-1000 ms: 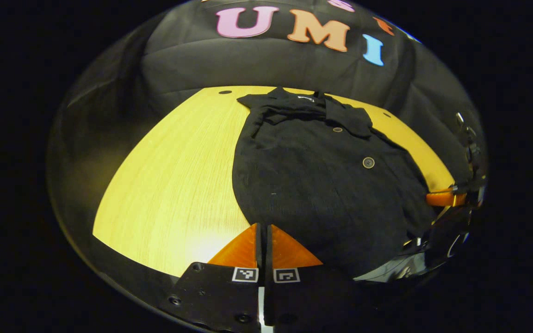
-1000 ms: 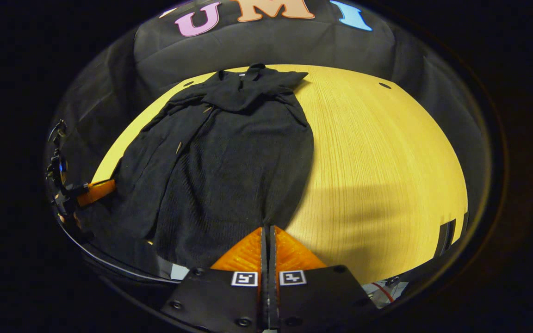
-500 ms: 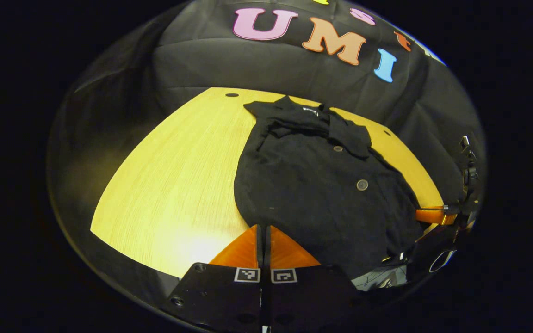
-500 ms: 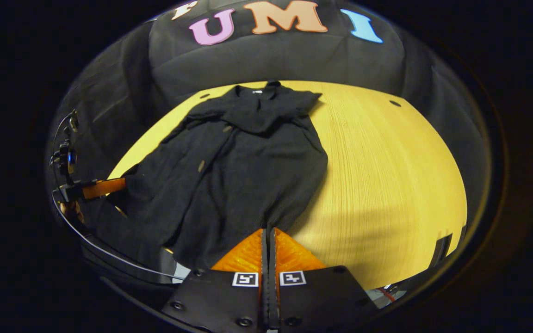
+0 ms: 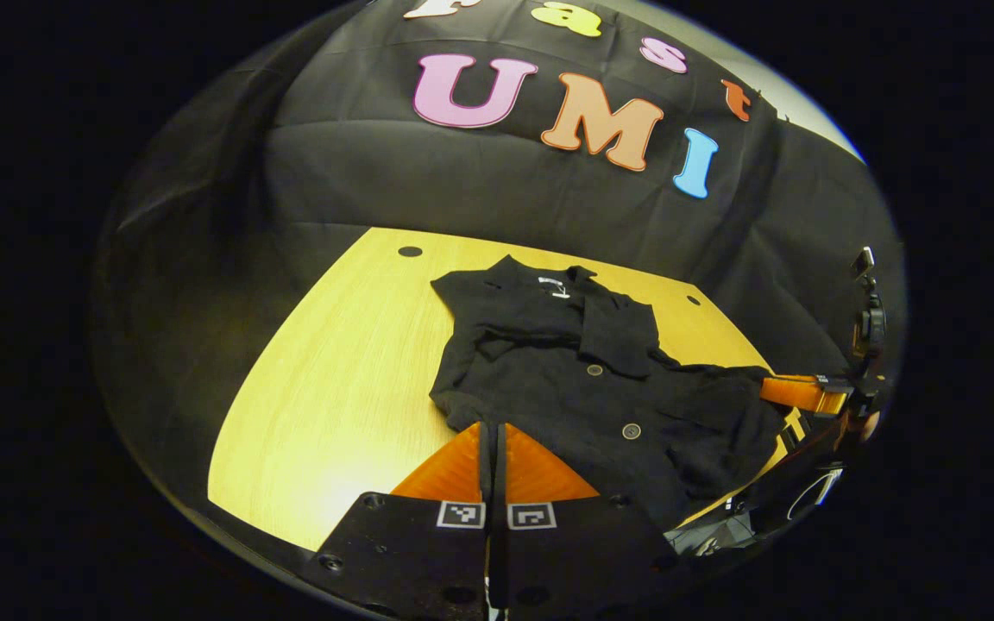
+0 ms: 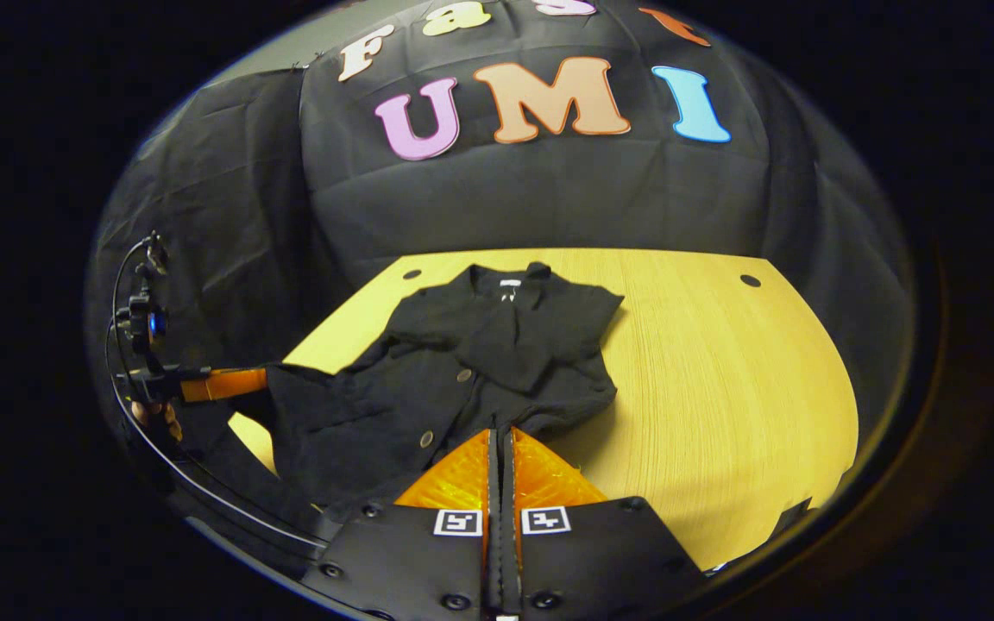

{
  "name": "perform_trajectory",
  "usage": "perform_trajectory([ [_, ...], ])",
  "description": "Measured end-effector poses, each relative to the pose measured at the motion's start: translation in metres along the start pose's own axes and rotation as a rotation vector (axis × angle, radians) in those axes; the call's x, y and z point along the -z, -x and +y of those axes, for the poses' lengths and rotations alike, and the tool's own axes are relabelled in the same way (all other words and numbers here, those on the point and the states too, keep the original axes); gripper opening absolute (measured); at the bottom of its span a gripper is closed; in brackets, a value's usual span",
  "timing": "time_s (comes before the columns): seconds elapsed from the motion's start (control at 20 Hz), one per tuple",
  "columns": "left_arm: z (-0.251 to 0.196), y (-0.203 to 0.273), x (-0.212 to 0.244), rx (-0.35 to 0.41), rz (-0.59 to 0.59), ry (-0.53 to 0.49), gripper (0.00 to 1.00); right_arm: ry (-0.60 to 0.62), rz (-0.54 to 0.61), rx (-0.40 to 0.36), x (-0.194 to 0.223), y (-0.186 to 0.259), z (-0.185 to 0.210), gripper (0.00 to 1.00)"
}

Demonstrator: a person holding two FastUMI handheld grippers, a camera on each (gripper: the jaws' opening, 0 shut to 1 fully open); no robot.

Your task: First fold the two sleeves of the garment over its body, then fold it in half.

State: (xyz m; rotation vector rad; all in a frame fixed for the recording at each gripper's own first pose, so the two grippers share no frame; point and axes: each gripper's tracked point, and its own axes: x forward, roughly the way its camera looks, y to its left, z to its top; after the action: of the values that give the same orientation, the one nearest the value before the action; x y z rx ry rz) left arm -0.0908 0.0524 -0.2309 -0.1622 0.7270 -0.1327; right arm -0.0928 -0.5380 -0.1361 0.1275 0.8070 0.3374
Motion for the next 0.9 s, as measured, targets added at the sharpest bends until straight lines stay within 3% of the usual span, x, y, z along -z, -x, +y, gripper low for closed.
perform_trajectory([
  [0.5,-0.007,-0.047,-0.119,0.048,-0.091,0.021,0.00,-0.069,-0.090,-0.011,-0.105,-0.025,-0.033,0.00],
  [0.9,0.011,-0.120,-0.169,0.025,-0.057,-0.007,0.00,-0.121,-0.081,-0.002,-0.162,-0.086,-0.067,0.02],
])
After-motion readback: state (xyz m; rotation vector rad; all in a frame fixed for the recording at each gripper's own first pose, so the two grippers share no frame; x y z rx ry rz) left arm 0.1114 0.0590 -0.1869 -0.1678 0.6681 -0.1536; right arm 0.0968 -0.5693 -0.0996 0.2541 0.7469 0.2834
